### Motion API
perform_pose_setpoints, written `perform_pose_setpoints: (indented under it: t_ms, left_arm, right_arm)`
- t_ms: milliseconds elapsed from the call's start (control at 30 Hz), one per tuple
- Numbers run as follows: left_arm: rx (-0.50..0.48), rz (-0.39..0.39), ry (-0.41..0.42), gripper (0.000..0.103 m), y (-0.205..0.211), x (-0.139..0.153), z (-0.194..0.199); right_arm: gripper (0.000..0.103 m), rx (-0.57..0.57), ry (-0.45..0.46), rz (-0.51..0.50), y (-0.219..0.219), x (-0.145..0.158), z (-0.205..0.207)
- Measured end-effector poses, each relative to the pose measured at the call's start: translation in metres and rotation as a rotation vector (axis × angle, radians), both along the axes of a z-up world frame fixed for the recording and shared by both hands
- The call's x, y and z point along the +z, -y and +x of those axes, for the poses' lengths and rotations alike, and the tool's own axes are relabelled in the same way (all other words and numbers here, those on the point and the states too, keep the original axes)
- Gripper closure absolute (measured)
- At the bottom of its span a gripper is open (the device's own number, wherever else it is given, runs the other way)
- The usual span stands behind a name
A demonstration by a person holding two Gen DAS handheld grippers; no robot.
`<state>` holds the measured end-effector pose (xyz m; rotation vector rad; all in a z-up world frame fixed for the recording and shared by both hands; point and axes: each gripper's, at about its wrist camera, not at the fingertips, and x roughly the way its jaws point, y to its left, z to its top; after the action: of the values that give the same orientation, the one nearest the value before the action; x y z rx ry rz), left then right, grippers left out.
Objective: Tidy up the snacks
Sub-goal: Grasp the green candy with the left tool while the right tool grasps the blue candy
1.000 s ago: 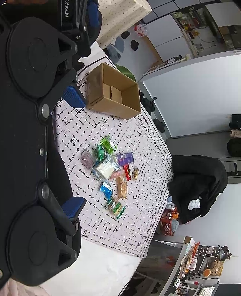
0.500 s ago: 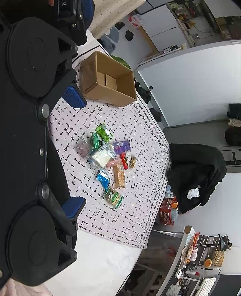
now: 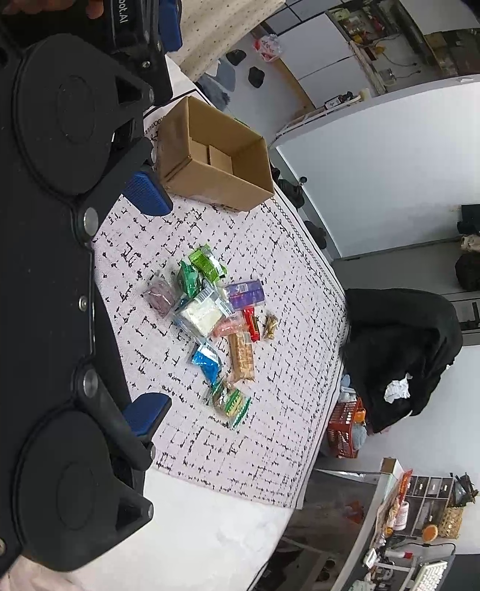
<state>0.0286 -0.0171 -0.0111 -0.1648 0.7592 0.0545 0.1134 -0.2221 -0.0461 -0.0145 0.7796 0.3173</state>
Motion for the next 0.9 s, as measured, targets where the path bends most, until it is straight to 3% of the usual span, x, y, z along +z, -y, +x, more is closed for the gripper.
perform_pose_setpoints:
  t_ms: [367,667,900]
  left_arm:
    - [-0.026,-0.03,0.008,0.0,0.014,-0.016,0.026]
    - [-0.006,-0.016,0.013,0.0,0.027,-0.035,0.052]
    - [0.027,-0.059,-0.011,0.0,0.03,-0.049,0.074]
  right_arm:
    - [0.0,-0.013,-0.078,0.056,0.01,-0.024,0.033]
    - [0.0,-0.031,-0.118,0.085,0.016,-0.042,0.06]
    - [0.0,-0.055,-0.14,0.111,0.023,-0.054,0.08]
